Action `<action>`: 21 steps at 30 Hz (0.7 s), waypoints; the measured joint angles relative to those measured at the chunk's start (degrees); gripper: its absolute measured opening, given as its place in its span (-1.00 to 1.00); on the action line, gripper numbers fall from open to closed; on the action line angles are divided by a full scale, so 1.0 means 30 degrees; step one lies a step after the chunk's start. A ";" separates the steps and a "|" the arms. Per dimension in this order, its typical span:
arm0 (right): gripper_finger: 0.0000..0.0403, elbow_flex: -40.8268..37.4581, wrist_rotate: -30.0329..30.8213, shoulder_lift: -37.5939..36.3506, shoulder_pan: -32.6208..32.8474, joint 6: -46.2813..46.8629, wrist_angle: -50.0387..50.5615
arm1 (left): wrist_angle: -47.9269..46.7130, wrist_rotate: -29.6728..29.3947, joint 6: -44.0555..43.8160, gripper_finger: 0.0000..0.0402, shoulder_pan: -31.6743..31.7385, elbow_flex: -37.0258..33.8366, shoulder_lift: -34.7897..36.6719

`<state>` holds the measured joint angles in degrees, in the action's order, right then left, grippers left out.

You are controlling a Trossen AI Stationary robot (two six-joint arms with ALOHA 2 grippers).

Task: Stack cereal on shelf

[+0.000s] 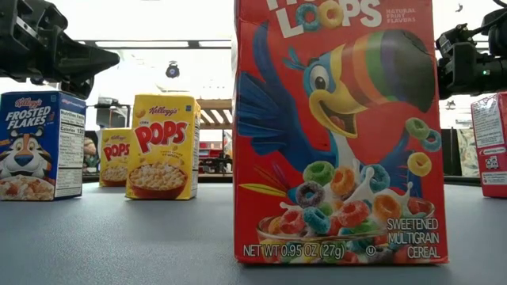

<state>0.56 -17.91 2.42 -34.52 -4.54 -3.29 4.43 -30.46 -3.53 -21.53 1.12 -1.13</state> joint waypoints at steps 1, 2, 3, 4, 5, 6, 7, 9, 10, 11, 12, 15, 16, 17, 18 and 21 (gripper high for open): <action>-0.95 0.0001 0.0000 0.0000 0.0000 0.0000 0.0002 | 0.0035 0.0007 0.0000 -0.98 -0.0002 0.0002 0.0000; -0.95 0.0006 0.0000 0.0000 -0.0004 0.0000 0.0004 | 0.0162 0.0004 0.0000 -0.98 -0.0002 -0.0005 -0.0003; -0.95 0.0006 0.0000 0.0000 0.0000 0.0000 0.0000 | 0.0346 -0.0008 0.0008 -0.98 -0.0002 -0.0005 -0.0007; -0.95 0.0006 0.0000 0.0000 -0.0002 0.0000 0.0000 | 0.0512 -0.0070 0.0015 -0.98 0.0001 -0.0005 0.0000; -0.95 0.0005 -0.0001 0.0000 0.0000 0.0000 0.0001 | 0.0651 -0.0249 0.0075 -0.98 -0.0002 -0.0005 0.0000; -0.95 -0.0001 -0.0007 0.0000 -0.0007 0.0000 0.0001 | 0.0748 -0.0525 0.0162 -0.98 -0.0002 -0.0005 -0.0006; -0.95 0.0006 -0.0007 0.0000 -0.0007 0.0000 0.0001 | 0.0866 -0.0607 0.0354 -0.98 -0.0002 -0.0005 0.0000; -0.95 -0.0001 -0.0005 0.0000 0.0000 0.0000 0.0007 | 0.1168 -0.0637 0.0773 -0.98 0.0005 -0.0005 -0.0003; -0.95 0.0006 0.0000 0.0000 -0.0007 0.0000 0.0007 | 0.1338 -0.0656 0.0915 -0.98 0.0002 -0.0005 -0.0002; -0.95 0.0006 0.0000 0.0000 -0.0004 0.0000 0.0004 | 0.1510 -0.0680 0.1017 -0.98 0.0003 -0.0005 -0.0005; -0.95 0.0005 0.0000 0.0000 -0.0002 0.0000 0.0001 | 0.1676 -0.0734 0.1053 -0.98 0.0005 -0.0005 0.0000; -0.95 0.0006 0.0000 0.0000 -0.0007 0.0000 0.0007 | 0.1870 -0.1796 0.1385 -0.98 -0.0002 -0.0005 0.0000; -0.95 0.0006 0.0000 0.0000 -0.0007 0.0000 0.0007 | 0.1870 -0.2426 0.1771 -0.98 0.0001 -0.0005 -0.0007; -0.95 0.0006 -0.0006 0.0000 -0.0006 0.0000 0.0006 | 0.1870 -0.3044 0.2153 -0.98 -0.0001 -0.0005 -0.0007; -0.95 0.0000 -0.0006 0.0000 -0.0007 0.0000 0.0006 | 0.1889 -0.3516 0.2537 -0.98 -0.0001 -0.0005 -0.0007; -0.95 0.0006 -0.0003 0.0000 -0.0004 0.0000 0.0003 | 0.2598 -0.4650 0.3711 -0.98 0.0002 -0.0005 -0.0007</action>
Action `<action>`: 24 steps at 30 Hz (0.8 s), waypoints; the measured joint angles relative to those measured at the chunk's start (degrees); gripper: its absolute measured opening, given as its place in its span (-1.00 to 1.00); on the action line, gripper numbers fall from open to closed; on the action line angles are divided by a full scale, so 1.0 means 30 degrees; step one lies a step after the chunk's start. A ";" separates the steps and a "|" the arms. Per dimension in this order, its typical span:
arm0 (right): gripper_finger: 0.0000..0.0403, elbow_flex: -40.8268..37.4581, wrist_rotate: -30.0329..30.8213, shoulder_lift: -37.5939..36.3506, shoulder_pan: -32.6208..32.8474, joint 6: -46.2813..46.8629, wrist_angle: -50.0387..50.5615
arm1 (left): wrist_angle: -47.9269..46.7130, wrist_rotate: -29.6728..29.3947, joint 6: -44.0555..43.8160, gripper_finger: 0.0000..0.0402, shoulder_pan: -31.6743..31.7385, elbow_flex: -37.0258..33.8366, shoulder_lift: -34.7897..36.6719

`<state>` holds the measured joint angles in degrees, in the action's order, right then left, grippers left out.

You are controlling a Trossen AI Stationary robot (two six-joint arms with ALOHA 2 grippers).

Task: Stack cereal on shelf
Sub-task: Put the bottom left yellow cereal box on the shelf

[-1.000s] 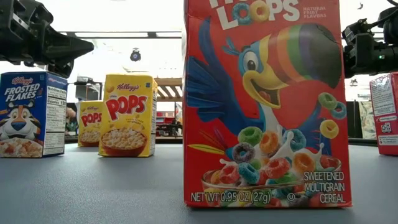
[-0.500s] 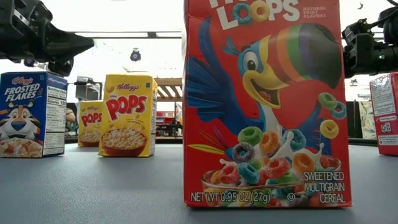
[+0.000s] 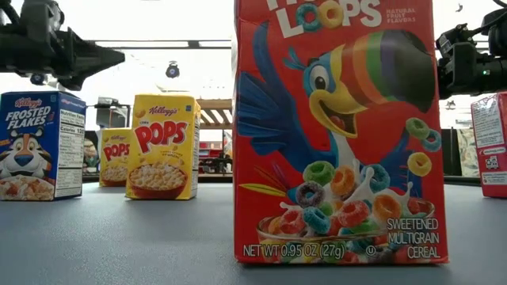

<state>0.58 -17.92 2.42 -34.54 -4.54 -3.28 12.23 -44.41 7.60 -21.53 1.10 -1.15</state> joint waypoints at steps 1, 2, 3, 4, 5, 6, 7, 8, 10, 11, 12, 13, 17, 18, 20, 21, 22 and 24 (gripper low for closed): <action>-0.95 -0.0007 0.0003 0.0000 -0.0001 0.0000 -0.0003 | 0.0577 -0.0097 0.0254 -0.98 0.0003 0.0000 0.0000; -0.95 -0.0006 0.0003 0.0000 -0.0003 0.0000 -0.0003 | 0.1108 -0.0084 0.0443 -0.98 0.0003 0.0000 0.0000; -0.95 0.0000 0.0003 0.0000 -0.0003 0.0000 -0.0003 | 0.1596 0.0046 0.0586 -0.98 0.0003 0.0000 0.0000; -0.95 0.0000 -0.0003 0.0000 -0.0003 0.0000 -0.0002 | 0.1980 0.0290 0.0706 -0.98 0.0003 0.0000 0.0000; -0.95 -0.0001 0.0003 0.0000 0.0004 0.0000 -0.0002 | 0.2333 0.0577 0.0818 -0.98 0.0003 0.0000 -0.0006; -0.95 -0.0001 0.0002 0.0000 0.0003 0.0000 0.0004 | 0.2650 0.0741 0.0890 -0.98 -0.0003 0.0000 -0.0025; -0.95 -0.0007 -0.0001 0.0000 -0.0003 0.0000 0.0004 | 0.2841 0.0789 0.0947 -0.98 -0.0004 0.0000 -0.0036; -0.95 -0.0004 0.0003 0.0000 0.0000 0.0000 0.0004 | 0.2935 0.0789 0.0959 -0.98 -0.0004 0.0000 -0.0068; -0.95 -0.0006 0.0002 0.0000 0.0003 0.0000 -0.0002 | 0.2958 0.0779 0.0964 -0.98 -0.0002 0.0000 -0.0104; -0.95 -0.0004 0.0003 0.0000 0.0004 0.0000 0.0003 | 0.3010 0.0774 0.1038 -0.98 0.0001 0.0000 -0.0124; -0.95 -0.0007 0.0003 0.0000 -0.0003 0.0000 -0.0003 | 0.3081 0.0774 0.1240 -0.98 0.0003 0.0000 -0.0143; -0.95 -0.0007 0.0000 0.0000 0.0003 0.0000 0.0000 | 0.3208 0.0773 0.1479 -0.98 0.0003 0.0000 -0.0200; -0.95 -0.0007 -0.0002 0.0000 0.0004 0.0000 -0.0001 | 0.5642 0.0672 0.3286 -0.98 0.0018 0.0000 -0.0874; -0.95 -0.0002 0.0003 0.0000 0.0002 0.0000 -0.0001 | 0.6462 0.0669 0.4110 -0.98 0.0018 0.0033 -0.1143; -0.95 -0.0003 -0.0004 0.0000 0.0001 0.0000 -0.0003 | 0.6845 0.0652 0.5576 -0.98 0.0011 0.0667 -0.1743; -0.95 0.0000 -0.0002 0.0000 0.0002 0.0000 -0.0003 | 0.6694 0.0657 0.5996 -0.98 0.0011 0.1192 -0.2110; -0.95 -0.0001 0.0003 0.0000 0.0003 0.0000 0.0003 | 0.6415 0.0657 0.6255 -0.98 0.0011 0.1782 -0.2512; -0.95 -0.0007 0.0003 0.0000 0.0004 0.0000 0.0004 | 0.5466 0.0651 0.6502 -0.98 0.0011 0.3046 -0.3573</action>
<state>0.56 -17.91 2.42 -34.52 -4.54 -3.27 28.62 -42.45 27.11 -21.50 10.24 -11.87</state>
